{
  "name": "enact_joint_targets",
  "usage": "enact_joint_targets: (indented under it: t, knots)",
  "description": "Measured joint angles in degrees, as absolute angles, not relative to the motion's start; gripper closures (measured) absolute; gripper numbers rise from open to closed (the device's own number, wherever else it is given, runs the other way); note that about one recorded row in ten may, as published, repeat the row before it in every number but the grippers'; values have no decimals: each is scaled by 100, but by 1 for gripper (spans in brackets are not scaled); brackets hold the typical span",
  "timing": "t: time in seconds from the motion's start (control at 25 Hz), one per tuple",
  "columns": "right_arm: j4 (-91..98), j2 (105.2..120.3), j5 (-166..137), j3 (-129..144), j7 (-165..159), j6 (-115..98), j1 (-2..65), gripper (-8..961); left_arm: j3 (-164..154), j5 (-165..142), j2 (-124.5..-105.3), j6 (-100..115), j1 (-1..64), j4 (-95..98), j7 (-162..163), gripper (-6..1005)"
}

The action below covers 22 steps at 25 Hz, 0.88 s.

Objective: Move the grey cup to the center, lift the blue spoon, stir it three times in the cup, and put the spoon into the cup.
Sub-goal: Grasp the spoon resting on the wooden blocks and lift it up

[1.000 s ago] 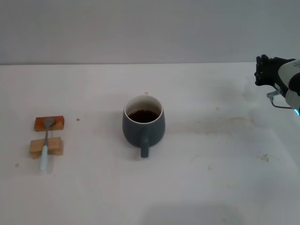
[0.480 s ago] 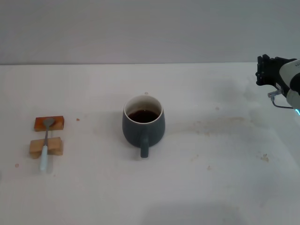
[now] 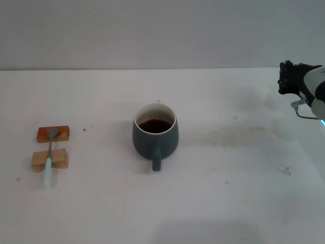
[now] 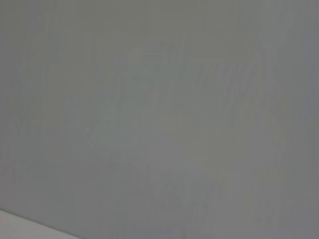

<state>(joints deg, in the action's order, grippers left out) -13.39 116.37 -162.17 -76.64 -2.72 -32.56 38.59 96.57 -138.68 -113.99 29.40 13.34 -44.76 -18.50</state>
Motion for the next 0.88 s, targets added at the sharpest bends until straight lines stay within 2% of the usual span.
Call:
enact_joint_targets:
  t: [0.12,0.2,0.28,0.52,0.72,0.88]
  knots:
    - [-1342,11635,-16216,-7664,-272,-3241,3858,884,9042,-15045,-10950,3106,1278,-4296,331,466]
    - [-1345,11634,-16216,-7664,-272,-3235,3858,884,8762,-15656,-10756,3330,1269,-4178,1348,467]
    - [-1350,11632,-16215,-7664,-272,-3231,3858,884,8618,-16208,-10641,3466,1242,-4132,2133,467]
    - [-1353,11629,-16187,-7664,-272,-3224,3858,884,8303,-16526,-10650,2807,724,-4957,2180,467]
    - [-1354,11629,-16174,-7673,-272,-3224,3879,884,8227,-16533,-10904,1844,71,-6009,1092,467]
    - [-1354,11630,-16173,-7739,-272,-3211,3904,884,8063,-16538,-10983,1466,-293,-6452,904,468]
